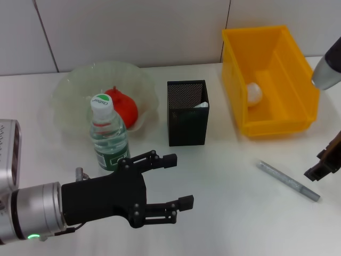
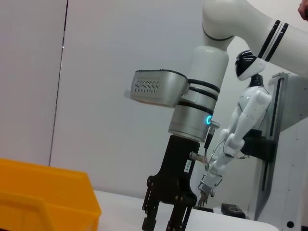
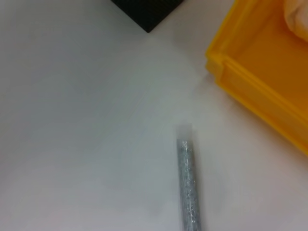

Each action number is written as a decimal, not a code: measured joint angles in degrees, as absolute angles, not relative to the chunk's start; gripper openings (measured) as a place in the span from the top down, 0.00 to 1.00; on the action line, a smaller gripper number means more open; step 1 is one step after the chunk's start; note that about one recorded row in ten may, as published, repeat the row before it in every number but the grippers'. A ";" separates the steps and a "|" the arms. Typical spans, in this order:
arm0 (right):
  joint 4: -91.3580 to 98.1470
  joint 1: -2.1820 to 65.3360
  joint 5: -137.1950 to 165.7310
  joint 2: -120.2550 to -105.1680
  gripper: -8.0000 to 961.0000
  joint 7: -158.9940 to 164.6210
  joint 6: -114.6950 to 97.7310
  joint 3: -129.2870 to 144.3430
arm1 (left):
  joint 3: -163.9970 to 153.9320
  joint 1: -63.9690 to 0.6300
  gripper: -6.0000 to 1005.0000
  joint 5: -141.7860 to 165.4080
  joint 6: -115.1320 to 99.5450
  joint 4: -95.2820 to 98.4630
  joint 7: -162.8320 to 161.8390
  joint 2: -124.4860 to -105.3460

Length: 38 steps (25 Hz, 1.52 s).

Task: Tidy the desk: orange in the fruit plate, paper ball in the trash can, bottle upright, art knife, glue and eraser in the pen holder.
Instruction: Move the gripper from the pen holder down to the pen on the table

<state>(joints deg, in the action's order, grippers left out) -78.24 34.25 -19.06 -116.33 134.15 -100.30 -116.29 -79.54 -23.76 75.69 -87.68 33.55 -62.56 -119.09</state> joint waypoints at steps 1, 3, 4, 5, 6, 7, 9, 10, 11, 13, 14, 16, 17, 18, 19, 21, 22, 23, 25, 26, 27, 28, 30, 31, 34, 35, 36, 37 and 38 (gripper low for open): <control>-77.82 34.35 -19.01 -116.40 0.46 133.82 -99.81 -116.17 | -79.54 -23.76 0.13 75.69 -87.68 33.55 -62.56 -119.09; -76.75 34.53 -18.94 -116.62 0.46 132.97 -98.21 -116.06 | -79.75 -23.83 0.13 75.33 -87.40 33.52 -62.45 -119.09; -76.75 34.53 -18.94 -116.62 0.46 132.97 -98.21 -116.06 | -79.75 -23.83 0.13 75.33 -87.40 33.52 -62.45 -119.09; -76.41 34.61 -18.95 -116.65 0.46 132.86 -97.57 -116.05 | -79.86 -23.89 0.13 75.19 -87.34 33.51 -62.40 -119.09; -75.61 34.86 -18.95 -116.73 0.46 132.57 -96.41 -116.03 | -79.97 -23.99 0.13 75.11 -87.29 33.50 -62.35 -119.09; -75.61 34.86 -18.95 -116.73 0.47 132.57 -96.41 -116.03 | -79.97 -23.99 0.13 75.11 -87.29 33.50 -62.35 -119.09; -74.26 35.37 -19.00 -116.79 0.47 132.26 -94.90 -116.02 | -79.98 -24.11 0.13 75.09 -87.25 33.49 -62.34 -119.09; -72.45 36.09 -19.15 -116.80 0.47 132.19 -93.88 -116.01 | -79.98 -24.16 0.13 75.07 -87.21 33.49 -62.33 -119.09; -72.45 36.09 -19.15 -116.80 0.47 132.19 -93.88 -116.01 | -79.98 -24.16 0.13 75.07 -87.21 33.49 -62.33 -119.09; -70.04 37.14 -19.25 -116.82 0.47 132.16 -92.69 -116.01 | -79.98 -24.17 0.13 75.05 -87.11 33.48 -62.32 -119.09; -70.04 37.14 -19.25 -116.82 0.47 132.16 -92.69 -116.01 | -79.98 -24.17 0.13 75.05 -87.11 33.48 -62.32 -119.09; -69.24 37.55 -19.31 -116.96 0.47 132.04 -92.05 -116.00 | -79.98 -24.17 0.13 75.05 -87.02 33.49 -62.31 -119.09; -68.92 37.68 -19.34 -117.06 0.47 131.90 -91.74 -115.98 | -79.98 -24.17 0.13 75.05 -86.97 33.49 -62.31 -119.09; -68.53 37.81 -19.35 -117.27 0.47 131.64 -91.12 -115.94 | -79.98 -24.21 0.13 75.04 -86.88 33.49 -62.31 -119.09; -68.53 37.81 -19.35 -117.27 0.47 131.64 -91.12 -115.94 | -79.98 -24.21 0.13 75.04 -86.88 33.49 -62.31 -119.09; -67.35 38.25 -19.37 -117.40 0.48 131.51 -90.14 -115.93 | -80.01 -24.38 0.13 75.00 -86.62 33.49 -62.38 -119.09; -67.35 38.25 -19.37 -117.40 0.48 131.51 -90.14 -115.93 | -80.01 -24.38 0.13 75.00 -86.62 33.49 -62.38 -119.09; -66.28 38.67 -19.38 -117.42 0.48 131.52 -89.62 -115.92 | -80.17 -24.43 0.13 74.98 -86.50 33.49 -62.45 -119.09; -65.72 38.87 -19.39 -117.45 0.48 131.52 -89.32 -115.91 | -80.21 -24.44 0.13 74.98 -86.48 33.48 -62.47 -119.09; -65.41 39.00 -19.39 -117.49 0.48 131.52 -89.13 -115.87 | -80.30 -24.48 0.13 74.97 -86.46 33.48 -62.50 -119.09; -65.12 39.11 -19.39 -117.53 0.48 131.55 -88.89 -115.71 | -80.34 -24.51 0.13 74.97 -86.46 33.48 -62.52 -119.09; -64.84 39.18 -19.39 -117.57 0.48 131.67 -88.47 -115.32 | -80.40 -24.58 0.13 74.97 -86.46 33.49 -62.54 -119.09; -64.73 39.18 -19.40 -117.58 0.48 131.74 -88.29 -115.17 | -80.42 -24.58 0.13 74.97 -86.46 33.48 -62.54 -119.09; -64.58 39.19 -19.40 -117.58 0.48 131.77 -88.12 -115.11 | -80.42 -24.58 0.13 74.97 -86.46 33.48 -62.54 -119.09; -64.29 39.30 -19.42 -117.73 0.49 131.82 -87.82 -115.10 | -80.45 -24.59 0.13 74.97 -86.46 33.48 -62.51 -119.09; -64.22 39.31 -19.42 -117.84 0.49 131.82 -87.62 -115.11 | -80.47 -24.59 0.13 74.97 -86.46 33.48 -62.49 -119.09; -64.18 39.33 -19.43 -117.94 0.49 131.81 -87.43 -115.08 | -80.50 -24.58 0.13 74.97 -86.46 33.48 -62.47 -119.09; -64.10 39.35 -19.43 -118.03 0.49 131.81 -87.17 -114.92 | -80.52 -24.58 0.13 74.97 -86.46 33.48 -62.45 -119.09; -63.82 39.37 -19.43 -118.11 0.49 131.81 -86.75 -114.28 | -80.52 -24.56 0.13 74.97 -86.46 33.49 -62.45 -119.09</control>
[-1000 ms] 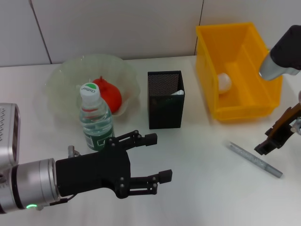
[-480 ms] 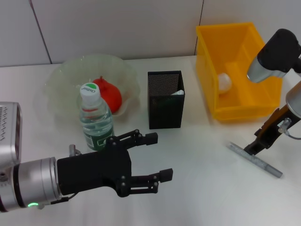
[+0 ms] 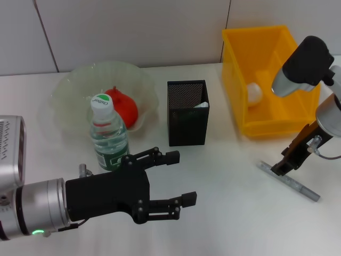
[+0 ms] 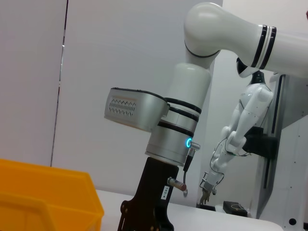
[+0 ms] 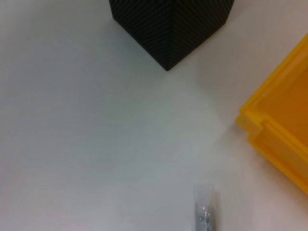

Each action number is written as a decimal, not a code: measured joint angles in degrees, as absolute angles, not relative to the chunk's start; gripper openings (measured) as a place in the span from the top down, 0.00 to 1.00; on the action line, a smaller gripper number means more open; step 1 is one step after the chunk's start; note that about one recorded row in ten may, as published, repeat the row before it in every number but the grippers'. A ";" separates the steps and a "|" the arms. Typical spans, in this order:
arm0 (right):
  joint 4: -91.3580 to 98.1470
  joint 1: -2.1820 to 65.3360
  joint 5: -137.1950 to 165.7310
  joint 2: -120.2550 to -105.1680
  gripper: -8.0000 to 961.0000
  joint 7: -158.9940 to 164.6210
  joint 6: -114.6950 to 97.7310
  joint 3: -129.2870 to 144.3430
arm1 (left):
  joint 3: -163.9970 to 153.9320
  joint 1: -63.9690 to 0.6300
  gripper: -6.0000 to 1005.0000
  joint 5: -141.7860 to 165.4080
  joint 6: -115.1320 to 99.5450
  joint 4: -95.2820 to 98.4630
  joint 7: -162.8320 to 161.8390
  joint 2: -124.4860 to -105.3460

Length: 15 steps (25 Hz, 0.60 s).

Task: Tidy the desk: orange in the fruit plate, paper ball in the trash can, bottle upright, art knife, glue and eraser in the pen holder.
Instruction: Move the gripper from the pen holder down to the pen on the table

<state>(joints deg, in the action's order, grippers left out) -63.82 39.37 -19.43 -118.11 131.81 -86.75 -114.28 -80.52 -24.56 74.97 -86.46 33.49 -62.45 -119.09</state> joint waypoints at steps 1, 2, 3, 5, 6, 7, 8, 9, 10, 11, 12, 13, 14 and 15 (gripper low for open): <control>-63.82 39.37 -19.43 -118.11 0.49 131.81 -86.75 -114.28 | -80.52 -24.56 0.13 74.97 -86.46 33.49 -62.45 -119.09; -63.68 39.37 -19.43 -118.12 0.49 131.85 -86.62 -114.00 | -80.52 -24.56 0.13 74.96 -86.46 33.49 -62.46 -119.09; -63.48 39.38 -19.43 -118.13 0.49 131.90 -86.47 -113.76 | -80.52 -24.55 0.13 74.97 -86.46 33.48 -62.47 -119.09; -62.79 39.56 -19.43 -118.20 0.49 131.95 -86.09 -113.64 | -80.52 -24.55 0.13 74.97 -86.47 33.48 -62.49 -119.09; -62.79 39.56 -19.43 -118.20 0.50 131.95 -86.09 -113.64 | -80.52 -24.55 0.13 74.97 -86.47 33.49 -62.49 -119.09; -62.54 39.62 -19.43 -118.23 0.50 131.95 -85.86 -113.64 | -80.52 -24.56 0.13 74.97 -86.48 33.49 -62.48 -119.09; -62.33 39.64 -19.48 -118.26 0.50 131.95 -85.62 -113.64 | -80.52 -24.57 0.13 74.97 -86.49 33.49 -62.46 -119.09; -62.14 39.64 -19.58 -118.28 0.50 131.96 -85.32 -113.64 | -80.51 -24.58 0.13 74.97 -86.49 33.49 -62.44 -119.09; -61.92 39.64 -19.86 -118.30 0.50 131.97 -84.90 -113.64 | -80.51 -24.59 0.13 74.97 -86.49 33.49 -62.38 -119.09; -61.92 39.64 -19.86 -118.30 0.51 131.97 -84.90 -113.64 | -80.51 -24.59 0.13 74.97 -86.49 33.49 -62.38 -119.09; -61.85 39.63 -19.95 -118.35 0.51 131.97 -84.68 -113.64 | -80.51 -24.60 0.13 74.97 -86.49 33.48 -62.37 -119.09; -61.72 39.62 -19.99 -118.39 0.51 131.97 -84.45 -113.64 | -80.50 -24.60 0.13 74.97 -86.49 33.49 -62.37 -119.09; -61.57 39.61 -20.02 -118.44 0.51 131.98 -84.20 -113.64 | -80.51 -24.61 0.13 74.97 -86.49 33.49 -62.36 -119.09; -61.20 39.63 -20.04 -118.63 0.51 131.99 -83.62 -113.64 | -80.51 -24.61 0.13 74.97 -86.49 33.48 -62.36 -119.09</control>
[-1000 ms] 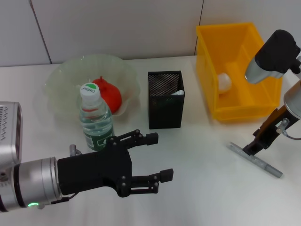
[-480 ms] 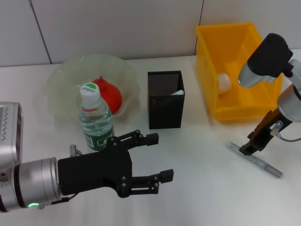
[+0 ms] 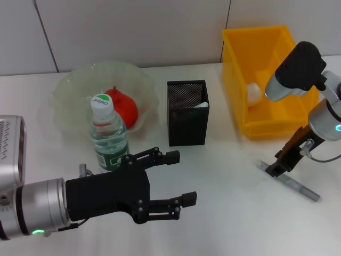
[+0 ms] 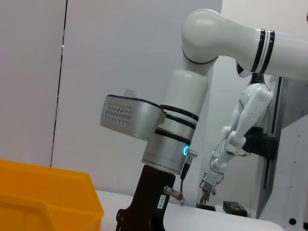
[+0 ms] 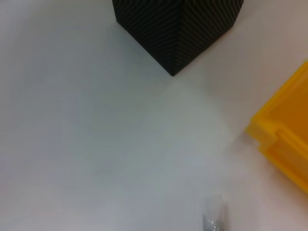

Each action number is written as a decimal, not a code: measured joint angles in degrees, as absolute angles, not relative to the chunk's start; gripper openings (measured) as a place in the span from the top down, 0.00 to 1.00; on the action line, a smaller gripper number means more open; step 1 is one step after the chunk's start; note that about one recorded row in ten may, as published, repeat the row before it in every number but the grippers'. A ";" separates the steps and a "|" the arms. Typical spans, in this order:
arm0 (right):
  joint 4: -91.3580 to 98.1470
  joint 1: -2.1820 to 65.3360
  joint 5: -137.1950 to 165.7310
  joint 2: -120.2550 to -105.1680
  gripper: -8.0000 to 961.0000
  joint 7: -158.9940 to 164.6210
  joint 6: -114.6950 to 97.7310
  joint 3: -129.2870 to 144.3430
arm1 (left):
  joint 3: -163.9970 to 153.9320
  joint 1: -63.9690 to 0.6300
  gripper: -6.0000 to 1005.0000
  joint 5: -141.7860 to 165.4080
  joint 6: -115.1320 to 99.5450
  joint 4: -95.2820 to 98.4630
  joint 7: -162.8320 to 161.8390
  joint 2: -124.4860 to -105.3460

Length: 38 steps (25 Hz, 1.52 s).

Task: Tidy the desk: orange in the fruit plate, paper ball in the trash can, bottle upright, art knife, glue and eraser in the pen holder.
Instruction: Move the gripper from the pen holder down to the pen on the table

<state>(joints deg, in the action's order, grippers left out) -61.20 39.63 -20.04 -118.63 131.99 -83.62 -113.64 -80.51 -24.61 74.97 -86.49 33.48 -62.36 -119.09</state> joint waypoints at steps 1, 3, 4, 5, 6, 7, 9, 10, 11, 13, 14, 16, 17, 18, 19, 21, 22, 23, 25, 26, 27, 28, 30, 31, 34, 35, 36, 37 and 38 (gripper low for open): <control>-61.20 39.63 -20.04 -118.63 0.52 131.99 -83.62 -113.64 | -80.51 -24.61 0.13 74.97 -86.49 33.48 -62.36 -119.09; -60.90 39.67 -20.11 -118.77 0.52 131.99 -83.19 -113.64 | -80.51 -24.61 0.13 74.97 -86.48 33.49 -62.35 -119.09; -60.75 39.69 -20.23 -118.83 0.52 132.00 -83.03 -113.64 | -80.51 -24.61 0.13 74.97 -86.47 33.49 -62.34 -119.09; -60.45 39.72 -20.81 -118.85 0.52 132.01 -82.85 -113.64 | -80.51 -24.61 0.13 74.97 -86.47 33.49 -62.34 -119.09; -60.45 39.72 -20.81 -118.85 0.52 132.01 -82.85 -113.64 | -80.51 -24.61 0.13 74.97 -86.46 33.49 -62.34 -119.09; -60.36 39.74 -21.20 -118.85 0.52 132.01 -82.80 -113.64 | -80.50 -24.61 0.13 74.97 -86.45 33.48 -62.33 -119.09; -60.30 39.74 -21.59 -118.85 0.53 132.01 -82.78 -113.64 | -80.50 -24.61 0.13 74.97 -86.45 33.49 -62.32 -119.09; -60.07 39.75 -21.65 -118.85 0.53 132.01 -82.72 -113.64 | -80.51 -24.61 0.13 74.97 -86.44 33.49 -62.32 -119.09; -60.07 39.75 -21.65 -118.85 0.53 132.01 -82.72 -113.64 | -80.50 -24.61 0.13 74.97 -86.43 33.49 -62.32 -119.09; -59.73 39.77 -21.70 -118.84 0.53 132.01 -82.68 -113.64 | -80.50 -24.61 0.13 74.97 -86.42 33.49 -62.31 -119.09; -59.66 39.77 -21.70 -118.84 0.53 132.01 -82.67 -113.64 | -80.51 -24.61 0.13 74.97 -86.41 33.49 -62.31 -119.09; -59.62 39.73 -21.71 -118.83 0.54 132.01 -82.63 -113.64 | -80.51 -24.61 0.13 74.97 -86.40 33.49 -62.31 -119.09; -59.61 39.69 -21.71 -118.83 0.54 132.01 -82.63 -113.65 | -80.50 -24.61 0.13 74.97 -86.40 33.49 -62.31 -119.09; -59.61 39.67 -21.71 -118.83 0.54 132.01 -82.62 -113.67 | -80.50 -24.61 0.13 74.98 -86.40 33.49 -62.31 -119.09; -59.60 39.64 -21.71 -118.83 0.54 132.01 -82.61 -113.68 | -80.50 -24.61 0.13 74.97 -86.40 33.49 -62.31 -119.09; -59.59 39.51 -21.71 -118.82 0.55 132.01 -82.52 -113.67 | -80.50 -24.61 0.13 74.97 -86.40 33.49 -62.31 -119.09; -59.57 39.47 -21.71 -118.82 0.56 132.01 -82.40 -113.67 | -80.51 -24.61 0.13 74.97 -86.39 33.49 -62.31 -119.09; -59.54 39.42 -21.71 -118.82 0.56 132.01 -82.29 -113.66 | -80.50 -24.61 0.13 74.97 -86.39 33.49 -62.31 -119.09; -59.27 39.39 -21.71 -118.82 0.57 132.04 -82.07 -113.64 | -80.50 -24.61 0.13 74.97 -86.40 33.49 -62.32 -119.09; -59.27 39.39 -21.71 -118.82 0.58 132.04 -82.07 -113.64 | -80.50 -24.61 0.13 74.97 -86.40 33.49 -62.32 -119.09; -59.16 39.40 -21.71 -118.82 0.59 132.05 -82.06 -113.64 | -80.50 -24.61 0.13 74.97 -86.41 33.49 -62.32 -119.09; -59.07 39.42 -21.70 -118.82 0.59 132.07 -82.07 -113.64 | -80.51 -24.61 0.13 74.97 -86.42 33.49 -62.33 -119.09; -58.78 39.49 -21.66 -118.83 0.59 132.25 -81.93 -113.64 | -80.51 -24.61 0.13 74.97 -86.60 33.49 -62.36 -119.09; -58.78 39.49 -21.66 -118.83 0.59 132.25 -81.93 -113.64 | -80.51 -24.61 0.13 74.97 -86.60 33.49 -62.36 -119.09; -58.62 39.53 -21.66 -118.82 0.60 132.67 -81.53 -113.64 | -80.50 -24.61 0.13 74.97 -86.69 33.49 -62.37 -119.09; -58.51 39.53 -21.60 -118.82 0.60 132.71 -81.44 -113.64 | -80.50 -24.58 0.13 74.97 -86.70 33.49 -62.38 -119.09; -58.51 39.53 -21.60 -118.82 0.60 132.71 -81.44 -113.64 | -80.50 -24.56 0.13 74.97 -86.71 33.49 -62.38 -119.09; -58.45 39.53 -21.59 -118.82 0.61 132.73 -81.44 -113.64 | -80.50 -24.54 0.13 74.97 -86.71 33.49 -62.39 -119.09; -58.38 39.53 -21.55 -118.82 0.61 132.77 -81.44 -113.64 | -80.50 -24.53 0.13 74.97 -86.75 33.49 -62.39 -119.09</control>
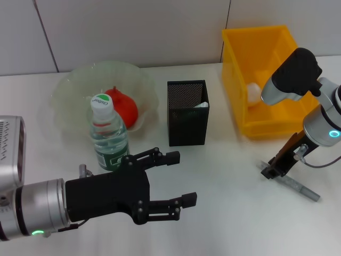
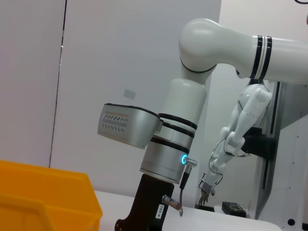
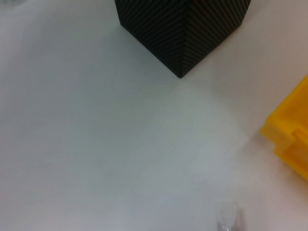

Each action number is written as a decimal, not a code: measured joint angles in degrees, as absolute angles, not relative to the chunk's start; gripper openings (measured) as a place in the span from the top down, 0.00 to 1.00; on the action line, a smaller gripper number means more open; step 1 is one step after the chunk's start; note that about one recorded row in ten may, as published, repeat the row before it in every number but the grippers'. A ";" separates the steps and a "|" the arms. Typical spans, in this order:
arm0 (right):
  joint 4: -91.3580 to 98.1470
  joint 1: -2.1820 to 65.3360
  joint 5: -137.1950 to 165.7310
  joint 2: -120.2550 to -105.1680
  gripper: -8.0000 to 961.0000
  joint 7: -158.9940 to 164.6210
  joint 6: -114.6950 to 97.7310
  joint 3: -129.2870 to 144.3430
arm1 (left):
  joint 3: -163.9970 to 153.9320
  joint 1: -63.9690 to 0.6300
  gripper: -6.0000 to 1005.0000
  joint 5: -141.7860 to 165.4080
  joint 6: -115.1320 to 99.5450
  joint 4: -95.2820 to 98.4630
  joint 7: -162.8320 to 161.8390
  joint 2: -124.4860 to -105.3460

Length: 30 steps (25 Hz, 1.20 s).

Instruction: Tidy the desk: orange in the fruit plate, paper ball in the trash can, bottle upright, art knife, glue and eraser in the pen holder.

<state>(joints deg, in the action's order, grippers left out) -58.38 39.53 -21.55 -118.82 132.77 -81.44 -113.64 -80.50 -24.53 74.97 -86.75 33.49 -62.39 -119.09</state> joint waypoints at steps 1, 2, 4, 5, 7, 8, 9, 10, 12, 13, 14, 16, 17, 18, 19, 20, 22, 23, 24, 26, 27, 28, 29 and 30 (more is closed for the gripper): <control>-58.34 39.55 -21.50 -118.82 0.61 132.84 -81.44 -113.64 | -80.50 -24.53 0.13 74.97 -86.77 33.50 -62.40 -119.09; -58.34 39.54 -21.43 -118.82 0.63 133.11 -81.44 -113.64 | -80.51 -24.52 0.13 74.97 -86.79 33.52 -62.40 -119.09; -58.34 39.52 -21.42 -118.82 0.66 133.22 -81.44 -113.64 | -80.50 -24.48 0.13 74.97 -86.82 33.55 -62.40 -119.09; -58.34 39.48 -21.43 -118.83 0.67 133.28 -81.44 -113.64 | -80.50 -24.45 0.13 74.97 -86.83 33.56 -62.40 -119.09; -58.32 39.42 -21.44 -118.82 0.69 133.35 -81.44 -113.64 | -80.50 -24.42 0.13 74.97 -86.84 33.58 -62.38 -119.09; -58.32 39.42 -21.44 -118.82 0.70 133.35 -81.44 -113.64 | -80.50 -24.42 0.13 74.97 -86.84 33.58 -62.38 -119.09; -58.30 39.39 -21.42 -118.82 0.71 133.38 -81.43 -113.64 | -80.50 -24.39 0.13 74.97 -86.85 33.58 -62.38 -119.09; -58.28 39.37 -21.40 -118.82 0.72 133.45 -81.37 -113.64 | -80.50 -24.39 0.13 74.97 -86.85 33.58 -62.38 -119.09; -58.27 39.31 -21.39 -118.83 0.73 134.01 -81.19 -113.64 | -80.51 -24.30 0.13 74.97 -86.91 33.58 -62.37 -119.09; -58.27 39.31 -21.39 -118.83 0.74 134.01 -81.19 -113.64 | -80.51 -24.27 0.13 74.97 -86.92 33.58 -62.37 -119.09; -58.27 39.31 -21.38 -118.83 0.75 134.16 -81.14 -113.64 | -80.51 -24.27 0.13 74.97 -86.92 33.58 -62.37 -119.09; -58.29 39.30 -21.30 -118.83 0.77 134.45 -80.93 -113.64 | -80.50 -24.25 0.13 74.97 -86.93 33.59 -62.35 -119.09; -58.30 39.29 -21.18 -118.83 0.78 134.81 -80.79 -113.64 | -80.51 -24.25 0.13 74.97 -86.93 33.60 -62.35 -119.09; -58.30 39.29 -21.18 -118.83 0.79 134.81 -80.79 -113.64 | -80.50 -24.25 0.13 74.97 -86.93 33.63 -62.35 -119.09; -58.31 39.29 -21.15 -118.82 0.79 134.91 -80.75 -113.64 | -80.51 -24.21 0.13 74.96 -86.93 33.67 -62.34 -119.09; -58.31 39.28 -21.14 -118.82 0.80 134.99 -80.68 -113.64 | -80.50 -24.21 0.13 74.95 -86.93 33.67 -62.34 -119.09; -58.48 39.29 -21.14 -118.83 0.82 135.27 -80.60 -113.64 | -80.51 -24.19 0.13 74.92 -86.93 33.67 -62.33 -119.09; -58.48 39.29 -21.14 -118.83 0.83 135.27 -80.60 -113.64 | -80.50 -24.18 0.13 74.91 -86.94 33.67 -62.32 -119.09; -58.72 39.27 -21.17 -118.83 0.84 135.43 -80.68 -113.67 | -80.51 -24.18 0.13 74.91 -86.96 33.67 -62.32 -119.09; -59.82 39.09 -21.38 -118.83 0.84 135.73 -81.16 -113.91 | -80.50 -24.16 0.13 74.89 -87.00 33.67 -62.32 -119.09; -61.81 38.53 -21.66 -118.86 0.84 136.07 -81.84 -113.99 | -80.50 -24.17 0.13 74.88 -87.01 33.64 -62.31 -119.09; -61.81 38.53 -21.66 -118.86 0.85 136.07 -81.84 -113.99 | -80.50 -24.17 0.13 74.88 -87.01 33.64 -62.31 -119.09; -63.08 38.18 -21.91 -118.90 0.85 136.20 -82.27 -113.95 | -80.51 -24.16 0.13 74.88 -87.02 33.61 -62.31 -119.09; -64.49 37.79 -22.27 -118.95 0.85 136.37 -82.80 -113.85 | -80.51 -24.16 0.13 74.88 -87.02 33.59 -62.31 -119.09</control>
<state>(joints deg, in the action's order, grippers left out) -64.49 37.79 -22.27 -118.95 136.37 -82.80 -113.85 -80.51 -24.16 74.88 -87.02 33.59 -62.31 -119.09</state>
